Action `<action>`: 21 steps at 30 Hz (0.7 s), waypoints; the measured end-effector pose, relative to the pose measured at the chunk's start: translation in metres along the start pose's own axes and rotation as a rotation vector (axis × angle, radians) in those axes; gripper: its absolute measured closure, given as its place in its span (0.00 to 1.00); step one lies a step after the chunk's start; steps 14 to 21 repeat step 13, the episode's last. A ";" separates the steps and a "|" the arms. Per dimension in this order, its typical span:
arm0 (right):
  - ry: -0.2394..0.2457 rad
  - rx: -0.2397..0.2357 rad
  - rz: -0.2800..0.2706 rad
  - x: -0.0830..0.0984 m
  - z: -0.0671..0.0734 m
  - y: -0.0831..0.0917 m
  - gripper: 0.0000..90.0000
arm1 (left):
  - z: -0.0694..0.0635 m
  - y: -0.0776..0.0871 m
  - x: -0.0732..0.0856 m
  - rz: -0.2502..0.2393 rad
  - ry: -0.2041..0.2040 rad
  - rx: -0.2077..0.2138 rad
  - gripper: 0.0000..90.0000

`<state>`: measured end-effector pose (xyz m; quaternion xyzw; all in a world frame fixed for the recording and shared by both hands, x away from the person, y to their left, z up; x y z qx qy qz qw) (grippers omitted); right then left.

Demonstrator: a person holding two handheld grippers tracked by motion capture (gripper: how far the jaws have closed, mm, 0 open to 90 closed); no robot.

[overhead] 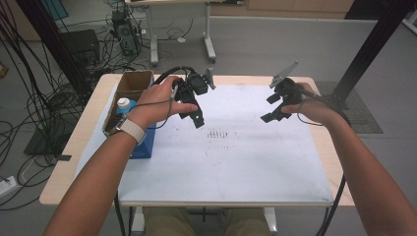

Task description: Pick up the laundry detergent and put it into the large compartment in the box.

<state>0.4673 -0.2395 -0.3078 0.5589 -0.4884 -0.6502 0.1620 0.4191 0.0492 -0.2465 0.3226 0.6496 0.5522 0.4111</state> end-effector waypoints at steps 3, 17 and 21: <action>-0.001 0.001 0.002 0.001 0.000 0.000 0.14 | 0.000 0.000 0.000 0.000 0.002 0.001 0.08; -0.003 0.005 -0.007 0.002 0.001 0.003 0.14 | 0.000 0.000 0.000 0.006 0.009 -0.002 0.08; -0.003 0.005 -0.007 0.002 0.001 0.003 0.14 | 0.000 0.000 0.000 0.006 0.009 -0.002 0.08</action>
Point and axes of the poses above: each handheld gripper's, and its own axes: y roughly backward along the jaws, x roughly out of its underside, z roughly to its left, the point moved 2 cm from there along -y, roughly forward along the jaws, and after that the axes turned 7 degrees about x, right-handed, at the moved point
